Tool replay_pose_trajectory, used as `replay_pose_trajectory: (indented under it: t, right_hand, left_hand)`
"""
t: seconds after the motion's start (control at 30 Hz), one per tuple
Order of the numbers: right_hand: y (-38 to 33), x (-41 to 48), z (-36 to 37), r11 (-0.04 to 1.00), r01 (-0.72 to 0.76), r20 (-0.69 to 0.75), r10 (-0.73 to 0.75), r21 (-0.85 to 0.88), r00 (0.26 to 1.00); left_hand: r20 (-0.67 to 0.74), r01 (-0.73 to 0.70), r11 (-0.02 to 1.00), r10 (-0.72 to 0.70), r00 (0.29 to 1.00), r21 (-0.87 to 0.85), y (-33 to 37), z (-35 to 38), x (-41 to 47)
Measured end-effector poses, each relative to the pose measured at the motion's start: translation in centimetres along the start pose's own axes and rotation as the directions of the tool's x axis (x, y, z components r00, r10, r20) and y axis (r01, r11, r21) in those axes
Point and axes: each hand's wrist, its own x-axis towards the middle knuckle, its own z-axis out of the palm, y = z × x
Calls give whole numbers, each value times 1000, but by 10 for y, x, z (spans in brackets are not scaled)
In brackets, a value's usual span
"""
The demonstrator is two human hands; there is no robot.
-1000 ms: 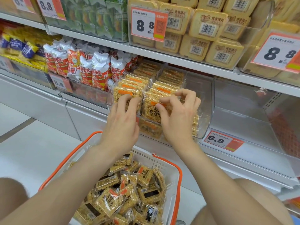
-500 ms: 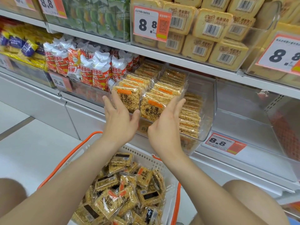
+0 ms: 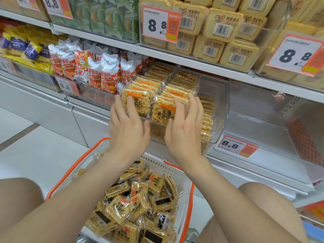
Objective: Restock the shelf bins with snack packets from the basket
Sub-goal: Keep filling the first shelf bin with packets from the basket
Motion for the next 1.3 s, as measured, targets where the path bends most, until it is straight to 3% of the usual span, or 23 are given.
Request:
replay_pose_trajectory:
  t: [0.1,0.17,0.23,0.3,0.37,0.47,0.6,0.7,0.8,0.9,1.0,1.1,1.13,1.23,1.3]
  right_hand:
    - [-2,-14,-8,971,240,-101,-239,-3,966]
    - [-2,-27,-12,942,332,-43,-329,58,943]
    - [2,-45,-11,944,286,103,-304,162,947]
    - [9,-67,-8,966,141,336,-210,218,918]
    - [16,-87,-4,983,60,586,-153,175,796]
    - [27,-114,10,991,106,832,-128,83,540]
    - [39,-157,27,987,160,981,-29,-2,193]
    - [50,-186,31,988,151,997,4,-16,82]
    - [55,-204,36,987,160,995,-6,-11,104]
    - [54,-220,45,962,273,988,-38,-4,147]
    - [50,-233,53,977,211,987,-21,-13,157]
    - [43,-229,50,995,-71,994,-71,77,81]
    - [42,-224,48,980,-182,993,-71,87,93]
    - [40,-200,36,877,-465,957,24,120,291]
    - [41,-180,26,736,-657,912,140,164,384]
  left_hand:
    - [-59,-210,975,214,975,68,1,-10,-13]
    - [40,-305,950,304,952,57,0,-18,-18]
    - [200,-334,941,319,926,44,-1,-24,-26]
    - [336,-304,953,286,897,2,-2,-28,-41]
    - [448,-268,963,242,861,-7,-5,-30,-64]
    - [664,-323,942,187,724,87,-10,-29,-95]
    - [850,-376,924,136,508,76,-17,-18,-118]
    - [905,-361,929,86,416,78,-17,-13,-124]
    - [928,-369,920,19,372,129,-12,-11,-118]
    - [923,-360,923,13,384,136,-10,-9,-108]
    - [916,-392,909,29,400,142,-11,-8,-101]
    - [924,-414,898,23,382,148,-8,-9,-98]
    - [928,-413,899,21,371,145,-6,-9,-98]
    - [938,-398,908,16,347,132,-4,-11,-96]
    - [941,-379,918,20,339,117,-5,-11,-93]
